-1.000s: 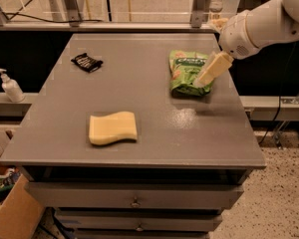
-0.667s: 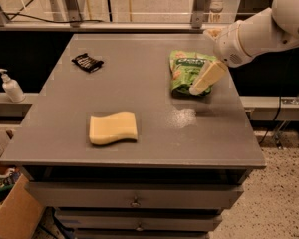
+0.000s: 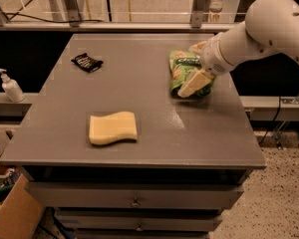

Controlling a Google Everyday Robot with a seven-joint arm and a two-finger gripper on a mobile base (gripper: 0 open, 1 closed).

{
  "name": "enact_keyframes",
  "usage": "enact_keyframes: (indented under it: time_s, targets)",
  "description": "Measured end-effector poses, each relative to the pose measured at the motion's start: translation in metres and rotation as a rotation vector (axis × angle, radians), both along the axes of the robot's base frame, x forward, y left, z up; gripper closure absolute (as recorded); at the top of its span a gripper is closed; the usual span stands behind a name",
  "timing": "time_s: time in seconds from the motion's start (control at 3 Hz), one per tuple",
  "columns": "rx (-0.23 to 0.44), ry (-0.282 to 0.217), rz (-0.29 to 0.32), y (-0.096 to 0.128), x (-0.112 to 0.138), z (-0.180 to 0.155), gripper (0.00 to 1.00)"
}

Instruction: Pick green rice chip bag

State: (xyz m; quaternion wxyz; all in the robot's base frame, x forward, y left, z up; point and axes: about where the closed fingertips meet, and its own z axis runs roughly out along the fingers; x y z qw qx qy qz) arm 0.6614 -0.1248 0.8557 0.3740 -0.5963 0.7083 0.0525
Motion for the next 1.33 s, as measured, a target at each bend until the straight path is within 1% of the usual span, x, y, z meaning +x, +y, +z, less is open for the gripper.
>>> enact_keyframes:
  time_s: [0.33,1.0,1.33]
  targets:
    - [-0.016,0.001,0.009,0.004,0.001,-0.008,0.41]
    - [-0.026,-0.012,0.006,0.004,-0.001,-0.009,0.88]
    - [-0.029,-0.045,0.022,0.009,0.003,0.006,1.0]
